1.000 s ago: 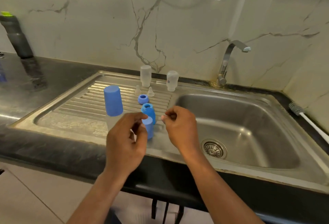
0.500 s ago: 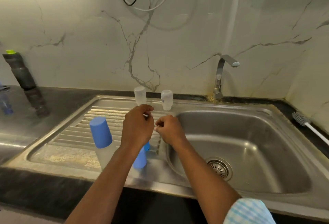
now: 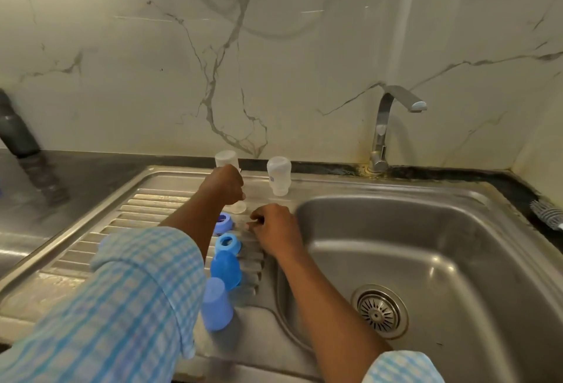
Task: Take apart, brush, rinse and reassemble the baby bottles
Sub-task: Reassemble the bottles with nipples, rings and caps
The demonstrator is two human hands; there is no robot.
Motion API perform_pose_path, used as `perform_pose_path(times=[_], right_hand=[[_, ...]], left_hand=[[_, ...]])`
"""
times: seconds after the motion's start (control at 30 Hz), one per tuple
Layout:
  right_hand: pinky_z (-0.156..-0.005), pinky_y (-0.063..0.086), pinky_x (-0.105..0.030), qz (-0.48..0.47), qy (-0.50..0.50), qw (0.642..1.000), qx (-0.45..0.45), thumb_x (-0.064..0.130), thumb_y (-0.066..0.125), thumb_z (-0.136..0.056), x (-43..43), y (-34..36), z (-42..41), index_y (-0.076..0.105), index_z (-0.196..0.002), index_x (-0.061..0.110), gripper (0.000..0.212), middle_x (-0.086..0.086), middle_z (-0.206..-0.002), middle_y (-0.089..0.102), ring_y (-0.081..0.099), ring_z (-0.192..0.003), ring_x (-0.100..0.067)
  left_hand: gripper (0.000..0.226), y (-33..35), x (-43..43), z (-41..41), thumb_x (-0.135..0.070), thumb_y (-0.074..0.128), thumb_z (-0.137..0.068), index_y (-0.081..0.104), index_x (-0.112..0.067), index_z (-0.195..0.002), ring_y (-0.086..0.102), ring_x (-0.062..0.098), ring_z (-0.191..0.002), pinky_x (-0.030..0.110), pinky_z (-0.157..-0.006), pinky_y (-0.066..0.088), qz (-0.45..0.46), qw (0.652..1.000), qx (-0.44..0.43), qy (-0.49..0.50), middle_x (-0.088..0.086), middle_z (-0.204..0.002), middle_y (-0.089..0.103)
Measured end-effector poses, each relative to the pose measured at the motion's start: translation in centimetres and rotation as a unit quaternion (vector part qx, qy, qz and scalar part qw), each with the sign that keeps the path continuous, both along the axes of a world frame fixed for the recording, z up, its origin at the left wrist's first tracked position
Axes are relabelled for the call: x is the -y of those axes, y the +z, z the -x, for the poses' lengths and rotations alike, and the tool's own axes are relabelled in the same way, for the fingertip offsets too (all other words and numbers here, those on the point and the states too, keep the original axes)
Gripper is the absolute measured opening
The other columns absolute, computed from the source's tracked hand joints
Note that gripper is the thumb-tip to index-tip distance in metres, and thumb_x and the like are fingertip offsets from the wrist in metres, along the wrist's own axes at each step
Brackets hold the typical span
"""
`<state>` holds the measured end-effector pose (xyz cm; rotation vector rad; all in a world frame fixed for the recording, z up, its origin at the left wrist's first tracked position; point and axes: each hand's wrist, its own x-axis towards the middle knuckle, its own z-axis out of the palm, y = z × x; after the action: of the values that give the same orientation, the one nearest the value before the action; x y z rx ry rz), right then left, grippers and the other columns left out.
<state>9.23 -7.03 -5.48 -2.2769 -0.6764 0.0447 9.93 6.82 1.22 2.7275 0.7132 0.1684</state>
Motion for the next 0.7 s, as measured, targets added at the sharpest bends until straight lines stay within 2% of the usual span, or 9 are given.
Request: perform_pose_path(times=[0.1, 0.23, 0.33, 0.53, 0.6, 0.7], right_hand=[[-0.104, 0.042, -0.035, 0.020, 0.022, 1.000, 0.009, 0.044, 0.064, -0.092, -1.6, 0.3, -0.3, 0.067, -0.121, 0.019, 0.039, -0.002, -0.119, 0.069, 0.063, -0.110, -0.020], [-0.104, 0.035, -0.038, 0.017, 0.036, 0.999, 0.013, 0.051, 0.066, -0.087, -3.5, 0.4, -0.4, 0.066, -0.122, 0.021, 0.046, 0.000, -0.119, 0.070, 0.062, -0.112, -0.018], [-0.106, 0.032, -0.039, 0.026, 0.044, 0.999, 0.016, 0.055, 0.069, -0.084, -4.4, 0.1, -0.5, 0.062, -0.125, 0.023, 0.053, 0.003, -0.121, 0.069, 0.061, -0.113, -0.017], [-0.103, 0.037, -0.039, 0.021, 0.045, 0.999, 0.013, 0.049, 0.068, -0.087, -5.3, 0.1, -0.8, 0.066, -0.113, 0.020, 0.039, 0.000, -0.112, 0.071, 0.063, -0.106, -0.018], [-0.102, 0.037, -0.039, 0.022, 0.049, 0.998, 0.016, 0.047, 0.067, -0.088, -5.5, 0.3, -0.8, 0.067, -0.110, 0.020, 0.036, 0.000, -0.109, 0.072, 0.063, -0.104, -0.018], [-0.100, 0.038, -0.037, 0.024, 0.046, 0.999, 0.010, 0.049, 0.066, -0.088, -4.8, 0.8, -1.0, 0.067, -0.118, 0.020, 0.042, 0.001, -0.114, 0.070, 0.062, -0.108, -0.017]], left_hand=[[0.048, -0.4, -1.1, -0.9, -0.023, 0.079, -0.085, 0.065, -0.007, -0.128, 0.061, 0.029, -0.110, 0.037, -0.096, 0.053, -0.013, 1.000, -0.022, -0.008, 0.015, -0.125, 0.064], [0.046, -1.0, -2.1, -1.9, -0.027, 0.076, -0.088, 0.065, -0.008, -0.129, 0.060, 0.027, -0.115, 0.034, -0.102, 0.048, -0.031, 0.998, -0.048, -0.019, 0.012, -0.128, 0.064], [0.045, -1.8, -3.1, -2.8, -0.025, 0.076, -0.087, 0.066, -0.009, -0.127, 0.062, 0.025, -0.108, 0.034, -0.101, 0.050, -0.030, 0.996, -0.078, -0.003, 0.011, -0.122, 0.066], [0.030, -3.0, -4.0, -3.6, -0.021, 0.075, -0.088, 0.071, -0.008, -0.114, 0.065, 0.024, -0.096, 0.037, -0.094, 0.054, -0.043, 0.996, -0.074, 0.000, 0.010, -0.105, 0.069], [0.031, -2.9, -4.2, -3.5, -0.021, 0.075, -0.088, 0.070, -0.007, -0.115, 0.065, 0.025, -0.095, 0.038, -0.094, 0.055, -0.032, 0.997, -0.074, 0.004, 0.011, -0.105, 0.069], [0.036, -2.3, -4.4, -3.2, -0.019, 0.074, -0.089, 0.067, -0.005, -0.120, 0.066, 0.028, -0.098, 0.039, -0.093, 0.056, -0.008, 0.999, -0.047, 0.011, 0.013, -0.112, 0.068]])
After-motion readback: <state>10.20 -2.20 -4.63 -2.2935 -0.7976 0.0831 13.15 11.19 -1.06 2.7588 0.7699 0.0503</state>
